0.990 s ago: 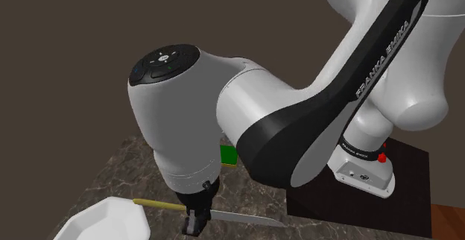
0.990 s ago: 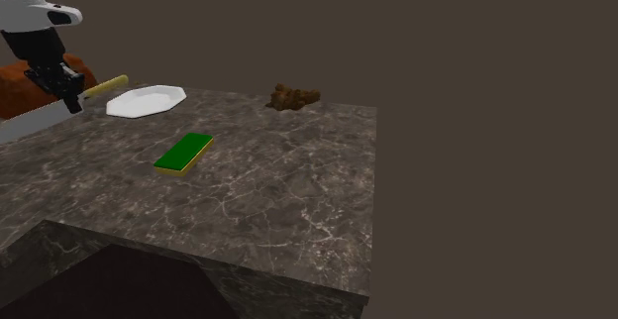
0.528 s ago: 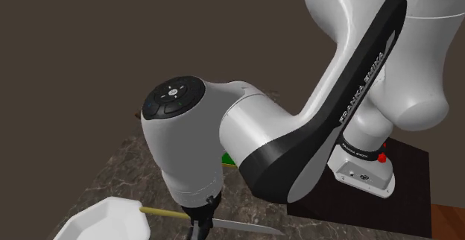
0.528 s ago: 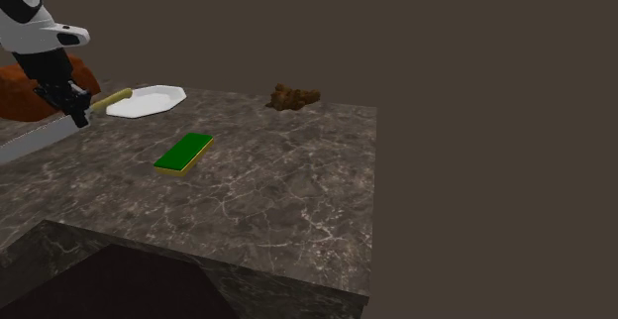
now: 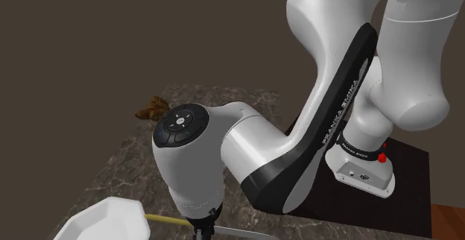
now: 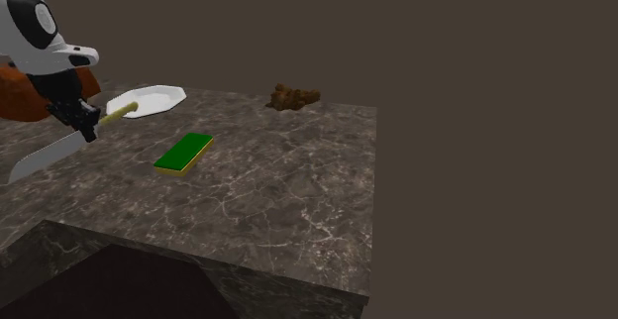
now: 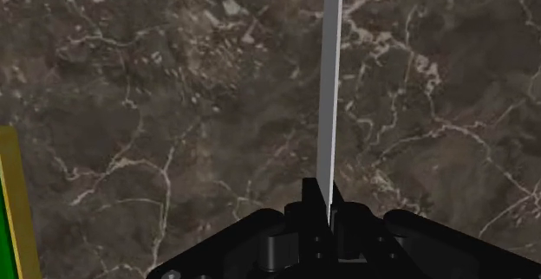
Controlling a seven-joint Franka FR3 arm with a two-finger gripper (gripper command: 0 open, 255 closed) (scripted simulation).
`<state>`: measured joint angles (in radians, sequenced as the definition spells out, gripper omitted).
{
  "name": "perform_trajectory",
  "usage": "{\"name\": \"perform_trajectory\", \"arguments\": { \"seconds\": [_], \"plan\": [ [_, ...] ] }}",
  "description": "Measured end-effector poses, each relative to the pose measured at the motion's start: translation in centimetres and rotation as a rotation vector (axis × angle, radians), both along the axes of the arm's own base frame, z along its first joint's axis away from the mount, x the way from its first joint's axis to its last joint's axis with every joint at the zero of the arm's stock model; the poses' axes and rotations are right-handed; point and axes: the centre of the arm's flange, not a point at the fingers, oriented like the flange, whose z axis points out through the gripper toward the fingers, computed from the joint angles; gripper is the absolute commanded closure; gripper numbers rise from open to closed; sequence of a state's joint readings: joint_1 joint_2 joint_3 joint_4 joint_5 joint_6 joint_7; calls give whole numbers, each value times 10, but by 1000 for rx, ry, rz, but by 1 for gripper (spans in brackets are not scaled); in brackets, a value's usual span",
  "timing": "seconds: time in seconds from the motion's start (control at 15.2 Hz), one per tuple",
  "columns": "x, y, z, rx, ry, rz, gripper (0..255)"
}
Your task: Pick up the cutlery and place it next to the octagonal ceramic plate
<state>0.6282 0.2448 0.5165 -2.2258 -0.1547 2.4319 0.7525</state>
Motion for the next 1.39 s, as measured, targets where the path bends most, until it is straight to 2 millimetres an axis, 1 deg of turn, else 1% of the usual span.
{"name": "perform_trajectory", "arguments": {
  "seconds": [0.2,0.59,0.66,1.06,1.12,1.32,1.39],
  "plan": [
    [0,-1,-13,0,0,0,255],
    [1,-1,-16,0,0,0,255],
    [1,-1,-16,0,0,0,0],
    [1,-1,-16,0,0,0,0],
    [0,-1,-11,0,0,0,0],
    [4,0,21,1,-1,0,0],
    [3,-1,26,1,-1,0,0]
  ]
}}
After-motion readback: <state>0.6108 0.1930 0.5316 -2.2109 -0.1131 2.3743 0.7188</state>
